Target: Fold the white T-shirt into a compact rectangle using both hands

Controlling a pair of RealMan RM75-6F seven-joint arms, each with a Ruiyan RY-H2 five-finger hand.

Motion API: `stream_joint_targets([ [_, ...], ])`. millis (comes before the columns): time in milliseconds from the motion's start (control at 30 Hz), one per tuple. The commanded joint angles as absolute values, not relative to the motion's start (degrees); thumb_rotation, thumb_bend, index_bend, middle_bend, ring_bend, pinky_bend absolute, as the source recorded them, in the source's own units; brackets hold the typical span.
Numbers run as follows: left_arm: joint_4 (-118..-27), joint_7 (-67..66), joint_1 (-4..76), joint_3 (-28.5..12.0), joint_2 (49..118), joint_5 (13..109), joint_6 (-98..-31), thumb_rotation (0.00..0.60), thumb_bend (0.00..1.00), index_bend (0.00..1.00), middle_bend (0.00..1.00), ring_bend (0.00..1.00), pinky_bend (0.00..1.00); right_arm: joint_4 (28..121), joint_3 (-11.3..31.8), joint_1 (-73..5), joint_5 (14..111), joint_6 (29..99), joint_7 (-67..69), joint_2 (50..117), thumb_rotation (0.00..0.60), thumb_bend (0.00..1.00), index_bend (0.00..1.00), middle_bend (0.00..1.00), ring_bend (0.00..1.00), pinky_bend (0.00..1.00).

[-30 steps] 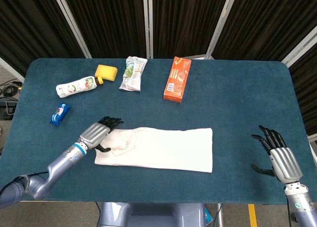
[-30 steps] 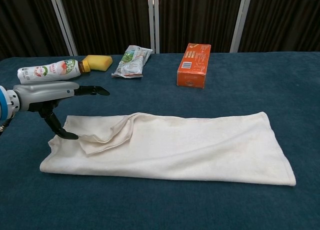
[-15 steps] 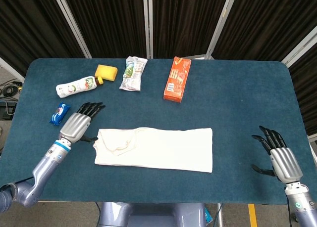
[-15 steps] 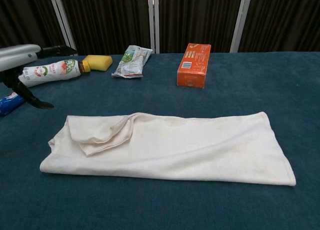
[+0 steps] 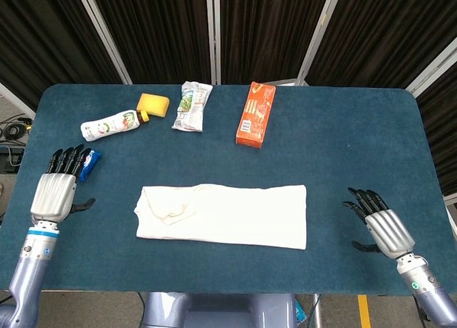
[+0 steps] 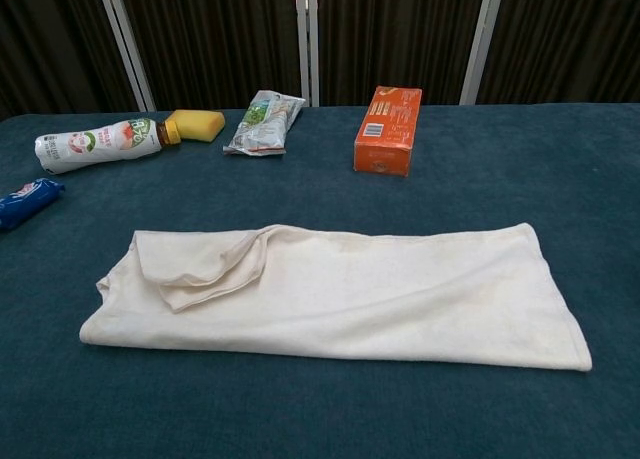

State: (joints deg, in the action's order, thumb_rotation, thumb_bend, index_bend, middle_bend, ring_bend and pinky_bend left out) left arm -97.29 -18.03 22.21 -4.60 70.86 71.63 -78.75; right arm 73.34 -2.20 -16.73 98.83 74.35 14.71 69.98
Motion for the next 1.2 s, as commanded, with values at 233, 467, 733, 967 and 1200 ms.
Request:
stream_joint_targets([
  [233,-99.9,-18.6,19.6,-3.6,68.4,72.2,-79.9,0.600,0.00,0.00,0.00,0.00,0.00,51.7,-5.8,-26.1,109.6,74.0,23.5,80.3,0.600,0.00,0.23,0.00,0.00,0.00],
  [467,-99.1,-17.9,19.1,-4.1,68.3,72.6,-79.8,0.600,0.00,0.00,0.00,0.00,0.00,40.1,-7.3,-30.5,112.1,74.8,29.4,87.1,0.600,0.00,0.23,0.01,0.00,0.00],
  [733,-98.4,-18.6,19.0,-4.8,68.9,72.0,-78.9,0.600,0.00,0.00,0.00,0.00,0.00,26.8,-8.7,-33.3,113.0,78.8,34.9,94.9,0.600,0.00,0.23,0.03,0.00,0.00],
  [967,-97.6,-19.6,19.2,-5.4,69.7,71.0,-77.9,0.600,0.00,0.00,0.00,0.00,0.00,17.4,-10.1,-34.6,112.5,79.7,38.4,99.5,0.600,0.00,0.23,0.05,0.00,0.00],
  [1200,-97.4,-20.2,19.3,-5.8,70.2,71.0,-77.6,0.600,0.00,0.00,0.00,0.00,0.00,14.8,-10.9,-35.5,111.6,79.8,40.3,102.0,0.600,0.00,0.23,0.05,0.00,0.00],
])
